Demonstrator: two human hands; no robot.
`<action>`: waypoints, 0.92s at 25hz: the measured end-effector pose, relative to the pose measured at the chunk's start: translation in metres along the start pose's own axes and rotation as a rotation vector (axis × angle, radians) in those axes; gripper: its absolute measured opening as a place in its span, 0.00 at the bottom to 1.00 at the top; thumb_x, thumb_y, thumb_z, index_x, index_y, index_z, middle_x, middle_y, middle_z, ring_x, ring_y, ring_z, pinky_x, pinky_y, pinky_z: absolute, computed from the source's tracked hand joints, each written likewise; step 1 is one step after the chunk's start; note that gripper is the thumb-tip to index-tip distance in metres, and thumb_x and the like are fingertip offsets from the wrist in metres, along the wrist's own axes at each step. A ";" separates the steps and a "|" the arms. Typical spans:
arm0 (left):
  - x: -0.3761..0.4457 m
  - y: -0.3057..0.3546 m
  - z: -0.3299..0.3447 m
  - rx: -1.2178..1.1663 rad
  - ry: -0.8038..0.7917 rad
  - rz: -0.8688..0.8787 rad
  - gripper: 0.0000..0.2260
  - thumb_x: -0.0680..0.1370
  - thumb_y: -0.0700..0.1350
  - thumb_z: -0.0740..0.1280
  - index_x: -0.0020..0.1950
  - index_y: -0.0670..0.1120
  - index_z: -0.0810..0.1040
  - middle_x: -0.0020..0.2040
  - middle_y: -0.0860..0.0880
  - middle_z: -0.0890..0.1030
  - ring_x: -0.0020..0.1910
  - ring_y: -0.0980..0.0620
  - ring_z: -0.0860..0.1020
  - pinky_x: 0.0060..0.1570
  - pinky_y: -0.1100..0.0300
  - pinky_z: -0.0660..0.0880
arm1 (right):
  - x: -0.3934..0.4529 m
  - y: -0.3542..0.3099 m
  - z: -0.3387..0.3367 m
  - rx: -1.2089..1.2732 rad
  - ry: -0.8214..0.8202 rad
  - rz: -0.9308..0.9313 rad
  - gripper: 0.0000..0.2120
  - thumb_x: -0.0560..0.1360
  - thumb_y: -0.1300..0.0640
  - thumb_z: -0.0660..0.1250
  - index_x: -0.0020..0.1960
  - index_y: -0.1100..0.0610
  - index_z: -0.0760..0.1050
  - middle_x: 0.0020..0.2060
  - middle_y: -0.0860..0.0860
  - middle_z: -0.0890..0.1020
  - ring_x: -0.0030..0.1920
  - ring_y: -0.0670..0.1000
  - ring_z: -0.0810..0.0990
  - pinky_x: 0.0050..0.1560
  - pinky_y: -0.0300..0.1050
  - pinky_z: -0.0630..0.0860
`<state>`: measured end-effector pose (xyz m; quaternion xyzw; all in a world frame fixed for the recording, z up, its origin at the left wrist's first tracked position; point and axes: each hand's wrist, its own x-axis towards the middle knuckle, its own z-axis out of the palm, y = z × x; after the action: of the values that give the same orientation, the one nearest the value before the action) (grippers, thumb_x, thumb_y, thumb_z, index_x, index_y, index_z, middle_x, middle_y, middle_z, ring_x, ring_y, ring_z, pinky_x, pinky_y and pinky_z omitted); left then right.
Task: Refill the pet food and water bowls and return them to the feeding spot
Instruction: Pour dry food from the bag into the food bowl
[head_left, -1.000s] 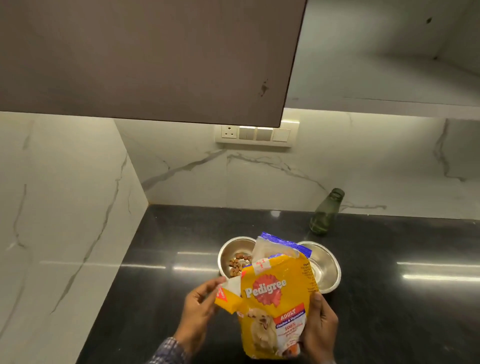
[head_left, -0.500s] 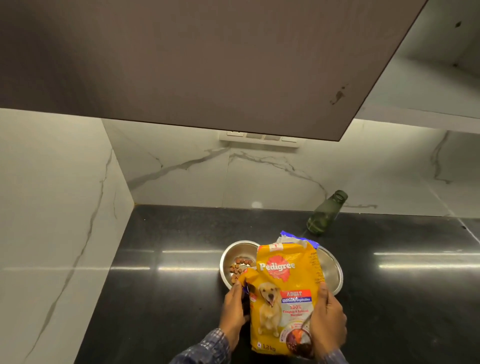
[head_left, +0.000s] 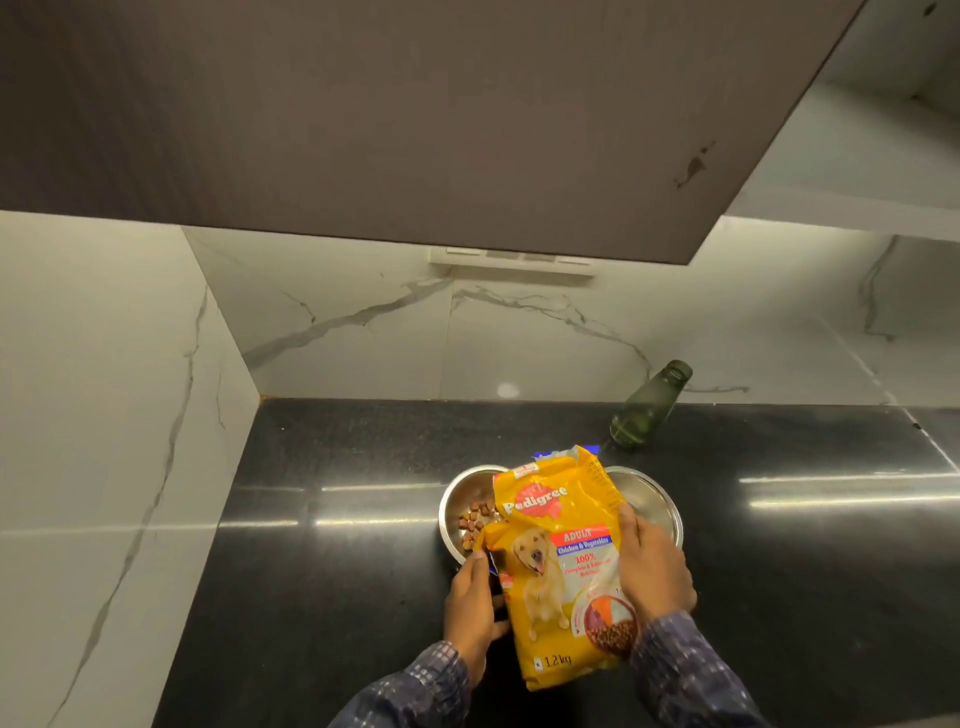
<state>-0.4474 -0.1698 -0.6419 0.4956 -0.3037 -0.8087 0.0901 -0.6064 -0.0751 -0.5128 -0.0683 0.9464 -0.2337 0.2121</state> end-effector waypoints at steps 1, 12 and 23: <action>-0.002 0.001 0.000 0.011 -0.001 0.010 0.23 0.86 0.60 0.56 0.78 0.53 0.70 0.68 0.46 0.82 0.61 0.43 0.84 0.63 0.34 0.80 | 0.002 -0.001 -0.001 -0.001 -0.011 0.005 0.26 0.83 0.31 0.47 0.53 0.45 0.77 0.41 0.46 0.79 0.41 0.47 0.76 0.58 0.56 0.72; -0.013 -0.002 0.007 -0.041 -0.004 -0.003 0.23 0.86 0.61 0.55 0.78 0.52 0.70 0.67 0.45 0.82 0.61 0.42 0.84 0.65 0.33 0.79 | 0.009 -0.010 -0.013 -0.077 -0.037 -0.044 0.24 0.85 0.33 0.47 0.54 0.46 0.76 0.48 0.50 0.79 0.51 0.53 0.76 0.66 0.62 0.70; -0.017 -0.005 0.015 -0.096 0.006 -0.040 0.24 0.87 0.61 0.54 0.79 0.52 0.68 0.70 0.43 0.80 0.63 0.40 0.82 0.64 0.33 0.79 | 0.010 -0.020 -0.020 -0.183 -0.045 -0.071 0.21 0.85 0.35 0.48 0.52 0.47 0.72 0.46 0.49 0.74 0.51 0.51 0.73 0.65 0.59 0.71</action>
<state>-0.4508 -0.1525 -0.6268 0.4991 -0.2545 -0.8225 0.0983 -0.6239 -0.0866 -0.4910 -0.1260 0.9558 -0.1523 0.2176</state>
